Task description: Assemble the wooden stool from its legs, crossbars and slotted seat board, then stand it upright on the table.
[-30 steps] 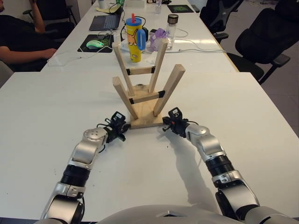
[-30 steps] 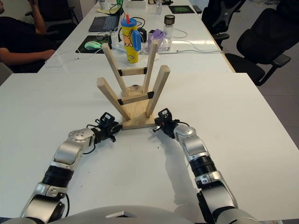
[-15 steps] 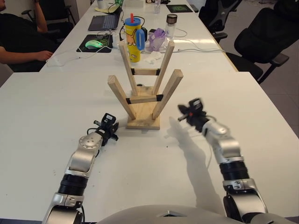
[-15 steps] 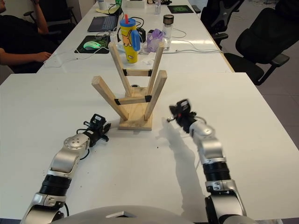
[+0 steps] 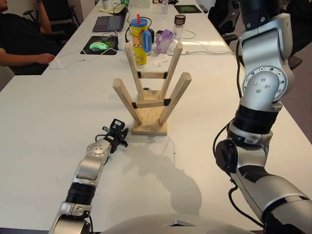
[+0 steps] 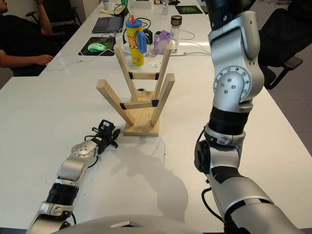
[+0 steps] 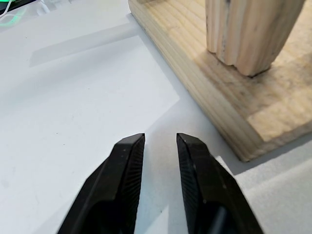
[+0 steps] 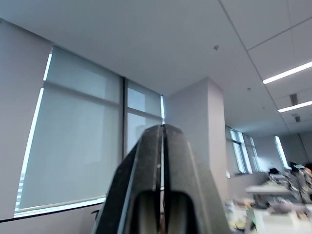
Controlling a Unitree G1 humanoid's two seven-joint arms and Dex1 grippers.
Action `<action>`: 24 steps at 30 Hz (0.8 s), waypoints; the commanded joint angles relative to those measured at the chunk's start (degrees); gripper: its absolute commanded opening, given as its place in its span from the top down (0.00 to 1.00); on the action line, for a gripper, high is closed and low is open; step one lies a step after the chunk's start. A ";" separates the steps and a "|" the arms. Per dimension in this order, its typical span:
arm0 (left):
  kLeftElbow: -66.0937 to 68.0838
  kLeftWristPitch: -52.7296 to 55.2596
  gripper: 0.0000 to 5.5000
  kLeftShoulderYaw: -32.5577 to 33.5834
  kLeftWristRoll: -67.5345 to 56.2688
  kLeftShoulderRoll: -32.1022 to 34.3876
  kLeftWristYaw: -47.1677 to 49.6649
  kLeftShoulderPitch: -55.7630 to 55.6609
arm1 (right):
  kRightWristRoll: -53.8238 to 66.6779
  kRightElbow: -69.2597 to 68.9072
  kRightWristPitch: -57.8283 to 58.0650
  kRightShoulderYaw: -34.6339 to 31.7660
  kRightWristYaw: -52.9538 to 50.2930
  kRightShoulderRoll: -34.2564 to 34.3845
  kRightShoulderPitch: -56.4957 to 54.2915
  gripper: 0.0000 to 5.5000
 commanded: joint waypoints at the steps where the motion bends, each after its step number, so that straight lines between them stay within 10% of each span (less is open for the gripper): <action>1: 1.07 1.56 0.77 -1.34 -0.07 -1.26 -0.34 -0.36 | 3.23 -1.06 30.99 16.53 -2.60 0.56 35.63 0.99; 4: 0.85 1.58 0.77 -0.95 -0.22 -1.21 -0.48 -0.28 | 4.47 -9.38 33.98 21.49 -0.71 -2.86 44.43 0.99; 11: 2.56 1.27 0.77 -2.43 -0.21 -2.85 -0.95 -0.03 | -5.11 -1.62 8.35 13.66 2.20 -2.04 22.98 0.99; 24: 3.98 0.71 0.77 -2.95 -0.20 -4.28 -0.62 -0.11 | 5.69 -10.82 0.31 3.00 3.79 2.03 4.18 0.99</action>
